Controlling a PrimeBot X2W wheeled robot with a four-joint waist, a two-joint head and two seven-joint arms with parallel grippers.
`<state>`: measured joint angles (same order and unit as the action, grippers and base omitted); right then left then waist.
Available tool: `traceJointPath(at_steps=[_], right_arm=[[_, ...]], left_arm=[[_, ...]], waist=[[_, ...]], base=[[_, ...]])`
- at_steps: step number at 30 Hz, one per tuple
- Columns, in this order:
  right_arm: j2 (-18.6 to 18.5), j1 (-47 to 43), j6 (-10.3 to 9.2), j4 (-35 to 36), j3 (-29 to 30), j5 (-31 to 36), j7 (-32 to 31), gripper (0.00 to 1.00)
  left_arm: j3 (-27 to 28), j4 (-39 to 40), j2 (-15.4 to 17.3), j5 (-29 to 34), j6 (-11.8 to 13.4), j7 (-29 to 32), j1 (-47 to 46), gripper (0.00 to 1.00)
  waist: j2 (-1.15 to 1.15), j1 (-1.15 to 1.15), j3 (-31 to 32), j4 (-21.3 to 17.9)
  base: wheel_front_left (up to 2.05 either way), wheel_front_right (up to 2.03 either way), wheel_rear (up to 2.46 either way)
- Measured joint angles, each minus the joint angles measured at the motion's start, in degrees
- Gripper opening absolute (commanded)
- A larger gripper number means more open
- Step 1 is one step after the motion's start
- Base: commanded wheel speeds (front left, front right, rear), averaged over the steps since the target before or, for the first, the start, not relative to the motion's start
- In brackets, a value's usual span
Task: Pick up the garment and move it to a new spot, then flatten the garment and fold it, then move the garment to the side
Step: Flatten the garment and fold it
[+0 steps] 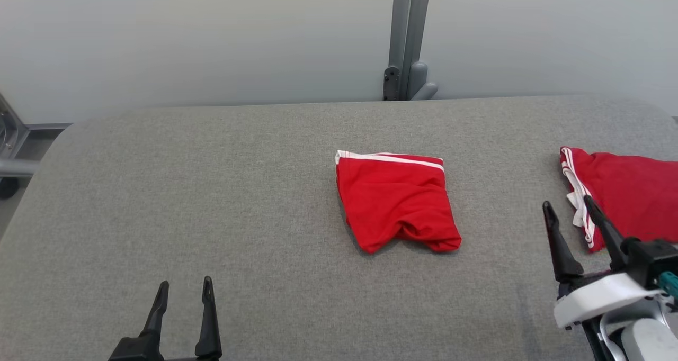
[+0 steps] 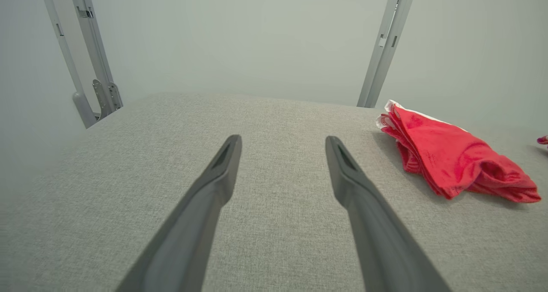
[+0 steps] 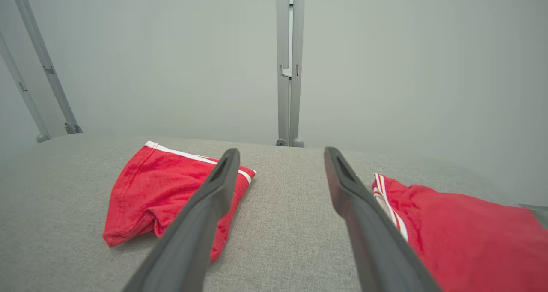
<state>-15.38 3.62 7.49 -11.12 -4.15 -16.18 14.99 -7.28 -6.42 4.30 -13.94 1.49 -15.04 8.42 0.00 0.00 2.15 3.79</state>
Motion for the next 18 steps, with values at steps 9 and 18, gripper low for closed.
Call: traceJointPath(at_steps=[9,18], right_arm=[[5.3,-8.2,0.0,3.6,8.0,6.7,0.0,1.0],[6.8,-9.3,0.0,3.5,9.1,7.5,0.0,1.0]], left_arm=[[2.6,-3.8,-0.2,2.0,-2.1,0.0,-0.2,1.0],[4.2,-4.6,-0.8,3.0,-4.0,0.0,-0.2,1.0]], waist=[[0.0,0.0,0.8,-0.1],[0.0,0.0,1.2,-0.4]], base=[[0.0,0.0,0.0],[0.0,0.0,0.0]])
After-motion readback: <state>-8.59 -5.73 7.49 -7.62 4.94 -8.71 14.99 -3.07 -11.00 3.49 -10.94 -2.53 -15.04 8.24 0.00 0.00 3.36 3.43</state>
